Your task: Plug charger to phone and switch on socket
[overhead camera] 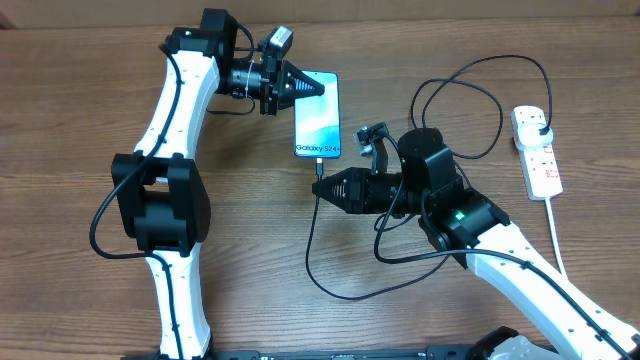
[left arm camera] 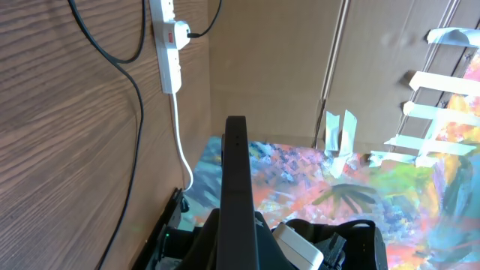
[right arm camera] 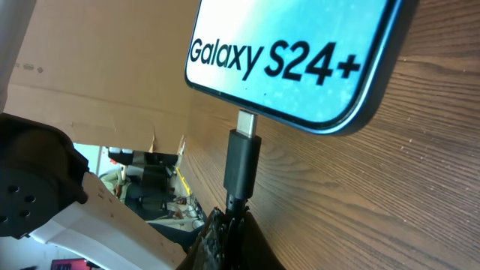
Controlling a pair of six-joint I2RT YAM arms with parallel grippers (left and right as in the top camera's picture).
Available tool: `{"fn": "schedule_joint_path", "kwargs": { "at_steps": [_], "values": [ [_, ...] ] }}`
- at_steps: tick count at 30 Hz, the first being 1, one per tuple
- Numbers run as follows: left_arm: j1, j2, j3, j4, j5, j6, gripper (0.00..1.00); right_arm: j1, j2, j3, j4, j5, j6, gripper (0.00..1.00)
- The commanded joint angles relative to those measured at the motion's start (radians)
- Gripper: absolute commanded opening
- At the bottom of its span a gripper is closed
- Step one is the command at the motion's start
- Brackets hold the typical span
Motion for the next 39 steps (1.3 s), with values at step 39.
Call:
{"fn": "schedule_joint_path", "kwargs": {
  "at_steps": [39],
  "values": [
    [-0.016,-0.048,0.016,-0.001,0.064,-0.002,0.04,-0.003,-0.002,-0.005,0.03,0.017,0.0,0.04]
  ]
}}
